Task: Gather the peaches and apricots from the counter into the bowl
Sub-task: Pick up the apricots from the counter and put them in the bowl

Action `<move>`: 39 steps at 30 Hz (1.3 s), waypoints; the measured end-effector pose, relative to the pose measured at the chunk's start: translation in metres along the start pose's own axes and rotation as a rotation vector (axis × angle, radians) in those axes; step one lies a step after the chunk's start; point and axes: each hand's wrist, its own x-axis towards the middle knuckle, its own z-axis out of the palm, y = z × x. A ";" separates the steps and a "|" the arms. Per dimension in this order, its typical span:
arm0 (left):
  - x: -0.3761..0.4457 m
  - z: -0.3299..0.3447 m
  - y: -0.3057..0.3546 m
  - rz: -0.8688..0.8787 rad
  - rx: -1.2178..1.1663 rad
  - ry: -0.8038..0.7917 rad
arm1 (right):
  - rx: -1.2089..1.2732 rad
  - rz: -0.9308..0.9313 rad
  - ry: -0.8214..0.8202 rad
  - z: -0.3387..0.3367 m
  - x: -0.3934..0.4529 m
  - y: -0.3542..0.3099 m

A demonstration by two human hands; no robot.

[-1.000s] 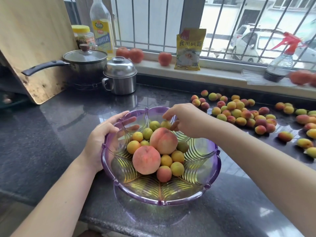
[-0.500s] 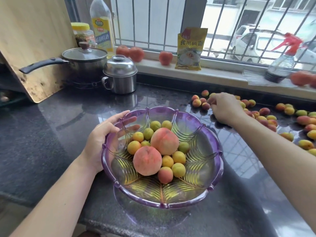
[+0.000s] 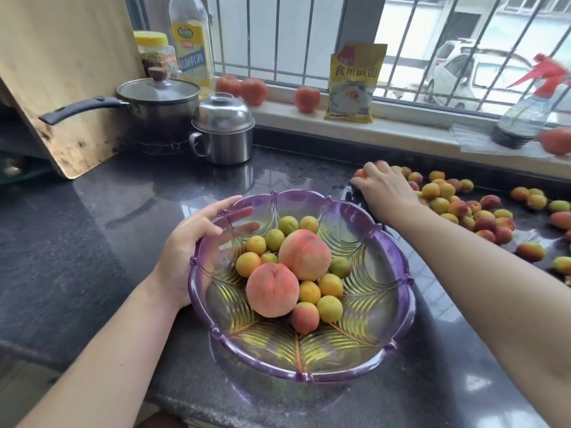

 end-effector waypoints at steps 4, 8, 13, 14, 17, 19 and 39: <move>0.000 -0.001 0.000 -0.002 0.008 0.002 | -0.036 -0.037 0.037 0.000 -0.001 0.001; 0.000 -0.001 0.000 0.000 0.004 -0.013 | 0.395 0.145 0.078 -0.008 -0.007 0.000; 0.000 0.000 0.000 0.006 0.016 -0.016 | 1.363 0.602 0.137 -0.072 -0.021 0.002; 0.000 0.000 0.000 0.006 0.014 -0.017 | 1.560 0.607 0.104 -0.087 -0.027 0.003; 0.000 0.000 -0.001 0.008 0.014 -0.014 | 1.887 0.500 -0.005 -0.121 -0.045 -0.001; 0.001 -0.001 -0.001 0.007 0.005 -0.016 | 1.922 0.408 -0.102 -0.133 -0.055 -0.008; -0.002 -0.001 0.000 0.013 0.043 -0.008 | 0.406 -0.164 -0.289 -0.133 -0.066 -0.067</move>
